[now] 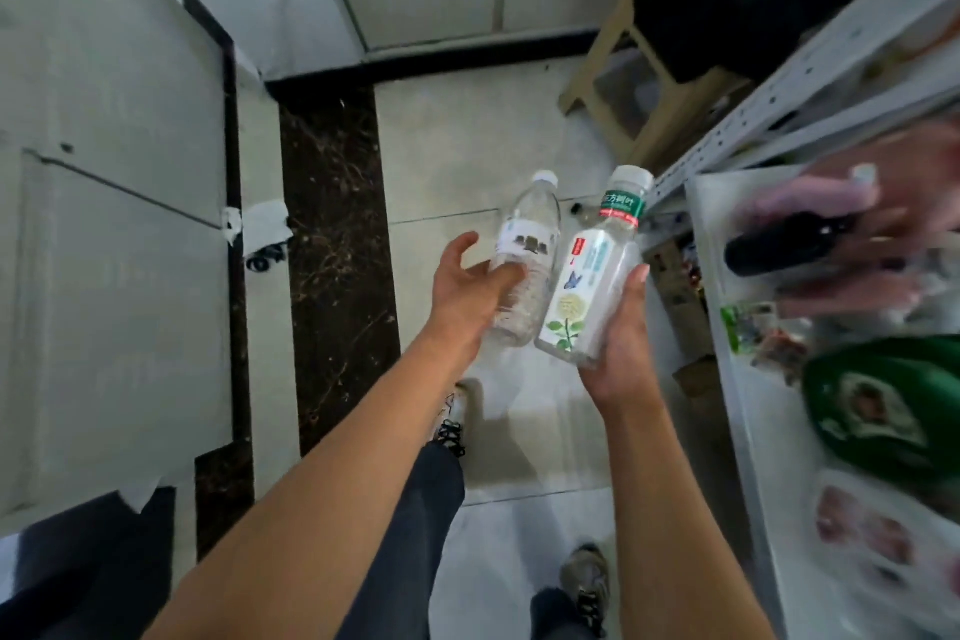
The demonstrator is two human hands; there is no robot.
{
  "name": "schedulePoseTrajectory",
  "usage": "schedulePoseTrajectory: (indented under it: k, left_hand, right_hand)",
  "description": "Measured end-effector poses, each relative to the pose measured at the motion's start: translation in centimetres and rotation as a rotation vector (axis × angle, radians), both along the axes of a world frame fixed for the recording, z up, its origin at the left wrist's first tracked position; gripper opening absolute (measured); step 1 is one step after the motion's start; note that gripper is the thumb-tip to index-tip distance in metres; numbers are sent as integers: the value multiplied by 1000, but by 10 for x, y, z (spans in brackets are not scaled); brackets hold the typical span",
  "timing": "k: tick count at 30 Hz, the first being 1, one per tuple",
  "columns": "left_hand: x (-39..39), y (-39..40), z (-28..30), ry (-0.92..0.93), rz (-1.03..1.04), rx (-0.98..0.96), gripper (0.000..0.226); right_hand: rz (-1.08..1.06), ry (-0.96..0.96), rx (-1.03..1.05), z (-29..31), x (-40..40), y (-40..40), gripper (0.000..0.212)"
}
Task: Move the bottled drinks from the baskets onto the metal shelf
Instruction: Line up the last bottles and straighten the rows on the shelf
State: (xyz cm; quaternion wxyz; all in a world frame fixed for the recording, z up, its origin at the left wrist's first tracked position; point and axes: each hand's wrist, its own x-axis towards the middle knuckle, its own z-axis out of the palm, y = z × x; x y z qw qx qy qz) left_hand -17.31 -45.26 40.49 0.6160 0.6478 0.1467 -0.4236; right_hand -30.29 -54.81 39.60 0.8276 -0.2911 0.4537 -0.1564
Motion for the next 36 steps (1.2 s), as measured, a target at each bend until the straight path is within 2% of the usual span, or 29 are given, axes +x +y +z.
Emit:
schedulePoseTrajectory:
  k: [1,4,7,9,14,17,21,24,28,32,34,36]
  left_hand:
    - [2,-2,15,60,-6,-48,56]
    - [7,-2,49,147,-63,-226,32]
    - [7,-4,88,124,-93,-302,35]
    - [3,-8,115,59,-140,-329,44]
    - [-18,-18,186,-79,-261,-313,42]
    - [-38,-25,217,-158,-296,-348,47]
    - [-67,-38,267,-265,-329,-428,55]
    - [-92,-49,309,-402,-352,-433,54]
    - [-130,-57,367,-569,-410,-458,62]
    - [-166,-57,418,-674,-414,-545,63]
    - [-185,-57,443,-718,-429,-609,63]
    - [-202,-56,467,-768,-454,-673,64]
  right_hand:
    - [-22,-23,-6,15,0,-2,65]
    - [-56,-100,-34,52,-1,-10,70]
    - [-21,-207,-107,89,-6,-13,78]
    - [2,-200,-149,115,-10,-14,84]
    - [-65,-149,-236,175,-25,-18,71]
    - [-162,-150,-236,210,-41,-26,65]
    - [-247,-167,-264,262,-73,-36,35]
    - [-267,-139,-341,306,-100,-40,35]
    - [-246,-150,-600,369,-140,-37,41]
    - [-263,-197,-784,424,-181,-31,33]
    - [-306,-214,-853,450,-202,-30,39]
    - [-377,-215,-914,473,-220,-26,54]
